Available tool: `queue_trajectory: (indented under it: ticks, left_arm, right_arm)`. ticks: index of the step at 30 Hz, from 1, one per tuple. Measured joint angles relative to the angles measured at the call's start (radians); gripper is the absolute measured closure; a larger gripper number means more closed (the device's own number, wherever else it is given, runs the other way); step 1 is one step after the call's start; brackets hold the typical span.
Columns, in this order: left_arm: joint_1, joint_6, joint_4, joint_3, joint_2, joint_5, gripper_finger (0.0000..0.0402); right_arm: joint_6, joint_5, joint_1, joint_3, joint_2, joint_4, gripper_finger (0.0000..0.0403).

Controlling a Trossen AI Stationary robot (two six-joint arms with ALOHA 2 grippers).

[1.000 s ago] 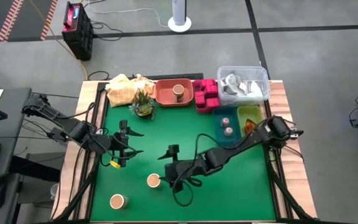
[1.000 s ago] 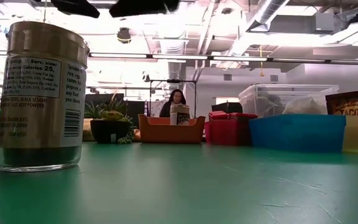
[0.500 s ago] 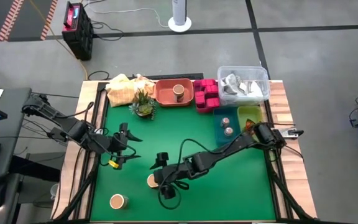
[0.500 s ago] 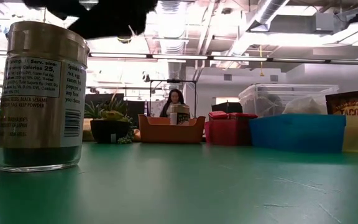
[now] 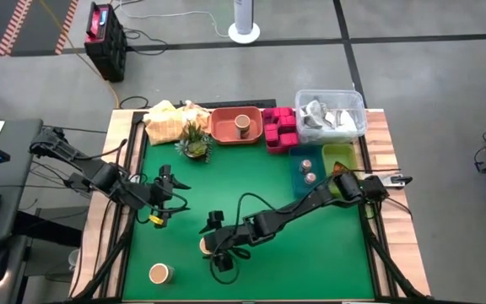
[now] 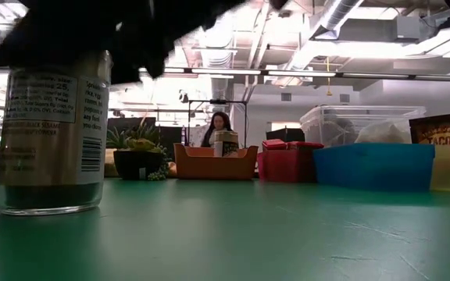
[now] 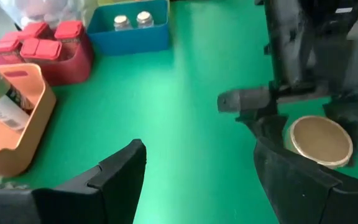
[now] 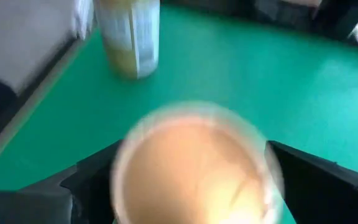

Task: Sort spices by type
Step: Put the gold seasoning bottle into the orange bin

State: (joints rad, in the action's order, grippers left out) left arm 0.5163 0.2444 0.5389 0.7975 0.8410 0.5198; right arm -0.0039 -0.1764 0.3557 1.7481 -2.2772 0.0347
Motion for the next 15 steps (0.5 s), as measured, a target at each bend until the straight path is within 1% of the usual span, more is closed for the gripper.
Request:
queue_trajectory:
  ticks: [3, 5, 10, 11, 15]
  left_arm:
    - [0.0, 0.013, 0.009, 0.0, 0.0, 0.0, 0.0116]
    - [0.0, 0.015, 0.01, 0.0, 0.0, 0.0, 0.0116]
    - [0.0, 0.015, 0.01, 0.0, 0.0, 0.003, 0.0116]
    - [0.0, 0.013, 0.01, 0.0, 0.0, 0.006, 0.0116]
    - [0.0, -0.004, 0.009, 0.0, 0.0, 0.035, 0.0116]
  right_arm:
    - [0.006, 0.0, -0.003, -0.006, -0.007, 0.021, 0.0012]
    - [0.007, -0.001, -0.005, 0.001, -0.008, 0.006, 0.0027]
    - [0.003, 0.0, -0.007, -0.002, -0.013, 0.015, 0.0102]
    - [-0.001, -0.002, -0.009, -0.002, -0.013, 0.019, 0.0108]
    - [-0.004, -0.003, -0.017, -0.002, 0.0, 0.057, 0.0108]
